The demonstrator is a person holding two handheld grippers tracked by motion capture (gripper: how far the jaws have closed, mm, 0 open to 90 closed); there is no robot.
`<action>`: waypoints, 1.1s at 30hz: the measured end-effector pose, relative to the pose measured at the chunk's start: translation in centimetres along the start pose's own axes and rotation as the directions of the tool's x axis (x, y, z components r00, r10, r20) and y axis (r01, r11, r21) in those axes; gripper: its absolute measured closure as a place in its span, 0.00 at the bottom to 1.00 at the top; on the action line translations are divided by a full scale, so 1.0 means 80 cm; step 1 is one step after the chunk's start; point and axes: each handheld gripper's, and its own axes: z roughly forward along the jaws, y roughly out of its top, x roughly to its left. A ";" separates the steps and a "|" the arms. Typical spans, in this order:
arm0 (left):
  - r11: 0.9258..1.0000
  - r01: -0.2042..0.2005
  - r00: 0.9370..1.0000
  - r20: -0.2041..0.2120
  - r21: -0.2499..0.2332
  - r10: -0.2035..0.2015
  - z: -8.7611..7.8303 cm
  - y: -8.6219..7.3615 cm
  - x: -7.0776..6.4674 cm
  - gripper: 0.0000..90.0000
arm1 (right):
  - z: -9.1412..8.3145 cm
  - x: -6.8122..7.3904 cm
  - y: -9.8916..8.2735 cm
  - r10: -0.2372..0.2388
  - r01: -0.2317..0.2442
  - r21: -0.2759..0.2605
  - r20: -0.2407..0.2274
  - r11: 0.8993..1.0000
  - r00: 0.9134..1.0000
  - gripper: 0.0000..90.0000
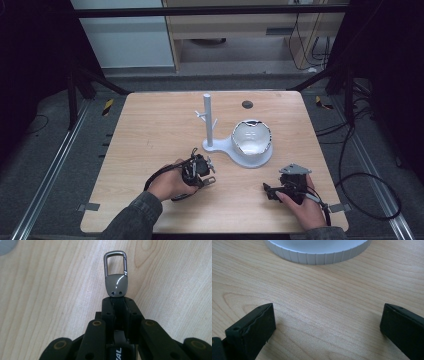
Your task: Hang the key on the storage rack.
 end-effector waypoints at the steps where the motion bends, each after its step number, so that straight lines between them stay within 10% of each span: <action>1: 1.000 -0.003 1.000 -0.001 -0.015 0.003 -0.002 -0.003 0.000 0.89 | 0.000 0.000 0.000 -0.002 0.002 -0.001 0.000 1.000 1.000 0.00; 14: 0.979 0.088 0.995 -0.039 -0.186 -0.097 -0.029 -0.048 0.005 0.89 | 0.000 0.000 0.000 -0.002 0.002 -0.001 0.000 1.000 1.000 0.00; 33: 0.898 0.188 0.963 -0.106 -0.398 -0.249 -0.063 -0.110 0.002 0.89 | 0.000 0.000 0.000 -0.003 0.003 -0.001 0.000 1.000 1.000 0.00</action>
